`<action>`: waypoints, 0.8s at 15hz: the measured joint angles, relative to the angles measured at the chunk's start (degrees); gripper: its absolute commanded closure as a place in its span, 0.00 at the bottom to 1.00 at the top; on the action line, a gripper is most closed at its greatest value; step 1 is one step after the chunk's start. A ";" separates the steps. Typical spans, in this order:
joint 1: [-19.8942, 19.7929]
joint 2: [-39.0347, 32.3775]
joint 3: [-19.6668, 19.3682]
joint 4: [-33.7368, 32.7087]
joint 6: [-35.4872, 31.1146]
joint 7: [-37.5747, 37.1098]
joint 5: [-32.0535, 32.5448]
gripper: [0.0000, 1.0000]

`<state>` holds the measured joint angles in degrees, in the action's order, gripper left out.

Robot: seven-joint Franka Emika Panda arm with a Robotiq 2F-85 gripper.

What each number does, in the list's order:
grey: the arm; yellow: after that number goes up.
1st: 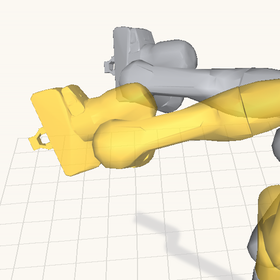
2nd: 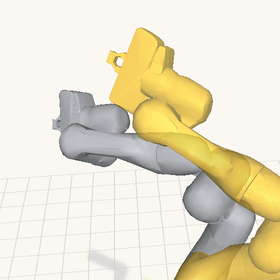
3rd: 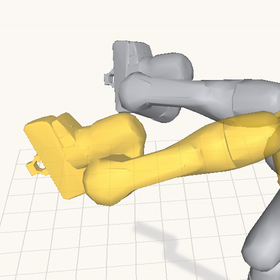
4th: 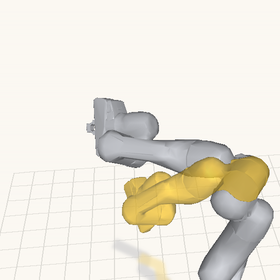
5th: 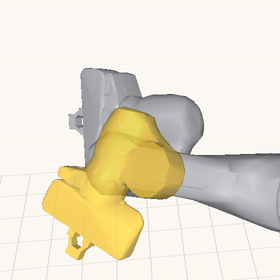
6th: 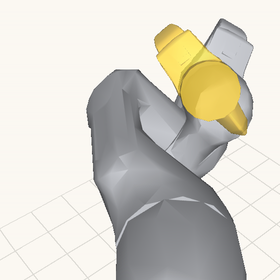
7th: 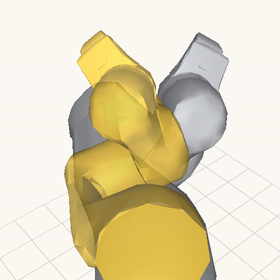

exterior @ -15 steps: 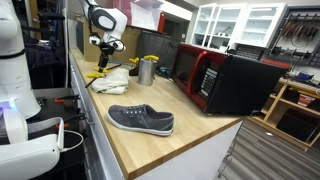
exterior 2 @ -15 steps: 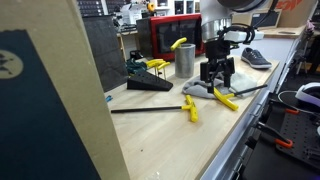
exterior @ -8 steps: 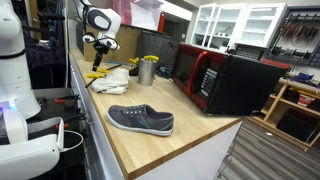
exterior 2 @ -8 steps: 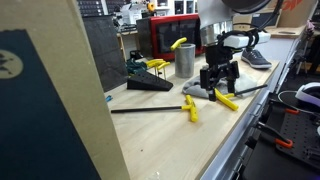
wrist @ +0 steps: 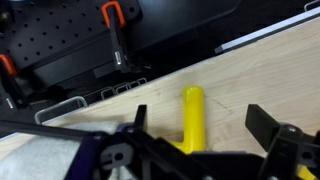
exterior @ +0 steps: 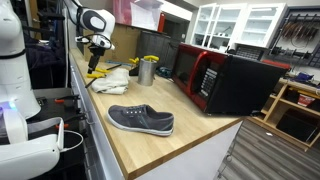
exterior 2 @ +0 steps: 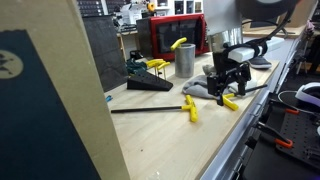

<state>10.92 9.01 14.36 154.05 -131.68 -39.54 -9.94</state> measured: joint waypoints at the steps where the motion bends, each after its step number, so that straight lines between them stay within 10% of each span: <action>1: -0.10 0.10 0.01 0.46 -0.71 -1.95 1.89 0.00; 5: -0.74 0.11 0.07 1.41 -4.07 -9.53 9.83 0.00; 6: -0.83 0.08 0.07 1.42 -4.74 -11.03 11.43 0.25; 12: -0.96 -0.90 0.08 1.41 -7.19 -15.09 14.73 0.61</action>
<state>9.97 8.11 14.44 155.46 -138.88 -54.63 4.79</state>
